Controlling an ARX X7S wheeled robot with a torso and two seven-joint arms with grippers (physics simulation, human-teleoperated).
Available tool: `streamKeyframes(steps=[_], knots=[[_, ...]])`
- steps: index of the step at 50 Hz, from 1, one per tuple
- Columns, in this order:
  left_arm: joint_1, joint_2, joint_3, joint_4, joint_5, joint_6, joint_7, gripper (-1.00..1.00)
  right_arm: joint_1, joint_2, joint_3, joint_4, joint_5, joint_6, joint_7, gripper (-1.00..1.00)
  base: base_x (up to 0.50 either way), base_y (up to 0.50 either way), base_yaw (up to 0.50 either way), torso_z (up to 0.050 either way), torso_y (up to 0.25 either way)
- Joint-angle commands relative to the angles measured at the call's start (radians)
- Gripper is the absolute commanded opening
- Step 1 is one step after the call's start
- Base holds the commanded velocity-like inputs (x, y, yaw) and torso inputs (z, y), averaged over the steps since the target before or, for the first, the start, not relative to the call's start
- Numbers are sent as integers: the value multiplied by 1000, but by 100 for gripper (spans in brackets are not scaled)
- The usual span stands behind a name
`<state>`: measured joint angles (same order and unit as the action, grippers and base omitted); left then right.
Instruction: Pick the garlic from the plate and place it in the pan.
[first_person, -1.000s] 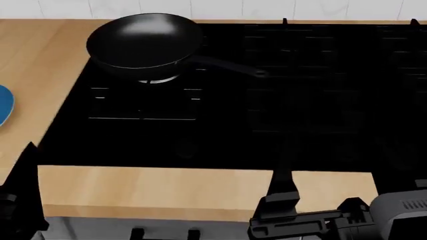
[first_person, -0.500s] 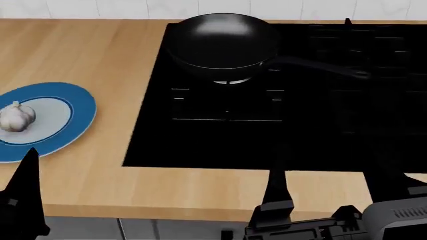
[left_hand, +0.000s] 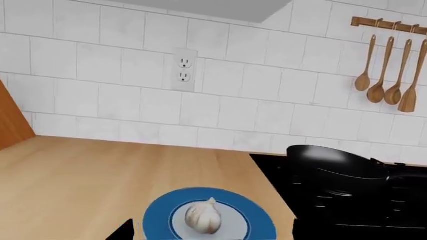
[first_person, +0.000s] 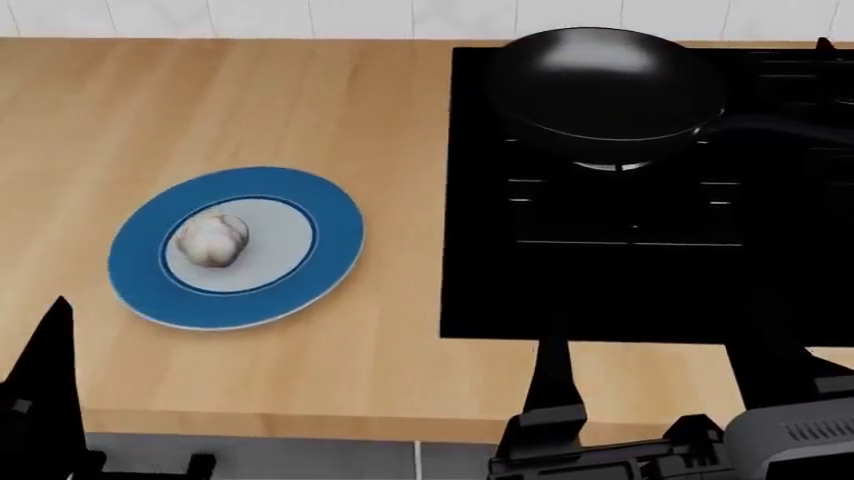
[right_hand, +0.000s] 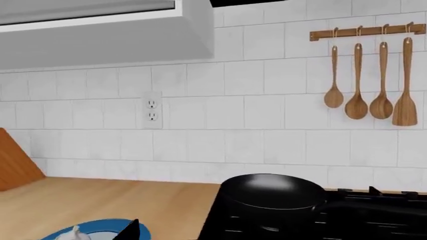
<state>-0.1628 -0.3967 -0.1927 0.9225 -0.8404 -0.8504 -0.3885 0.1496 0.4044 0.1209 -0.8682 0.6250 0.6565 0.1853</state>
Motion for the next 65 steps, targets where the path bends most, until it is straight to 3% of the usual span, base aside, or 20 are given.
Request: streamKeyframes(steps=[1, 7, 13, 38, 44, 48, 56, 58, 65], knots=[[-12, -8, 1, -4, -8, 0, -11, 100, 16, 8, -5, 4, 1, 1, 5, 100, -1, 500, 0, 0, 0], [-42, -60, 32, -14, 30, -35, -21, 100, 99, 44, 22, -21, 72, 69, 25, 100, 0, 83, 0, 0, 0], [-115, -125, -26, 15, -44, -119, -78, 100, 267, 90, 51, -20, 177, 168, 59, 100, 114, 0, 0, 0, 0], [-165, -144, -1, 25, -119, -157, -112, 100, 233, 94, 56, -44, 181, 162, 95, 100, 500, 1, 0, 0, 0], [-215, -155, 27, 10, -143, -196, -130, 100, 226, 91, 30, -37, 153, 156, 100, 100, 68, 0, 0, 0, 3], [-319, -166, 44, -21, -237, -284, -177, 100, 220, 88, 31, -40, 159, 147, 96, 100, 0, 0, 0, 0, 0], [-559, -179, 78, -262, -592, -485, -294, 100, 193, 81, 18, -39, 138, 115, 85, 100, 0, 0, 0, 0, 0], [-590, -186, 81, -337, -719, -507, -342, 100, 178, 76, 9, -37, 123, 99, 78, 100, 0, 0, 0, 0, 0], [-617, -238, 138, -413, -927, -529, -407, 100, 143, 81, 2, -59, 108, 82, 76, 100, 0, 0, 0, 0, 0]])
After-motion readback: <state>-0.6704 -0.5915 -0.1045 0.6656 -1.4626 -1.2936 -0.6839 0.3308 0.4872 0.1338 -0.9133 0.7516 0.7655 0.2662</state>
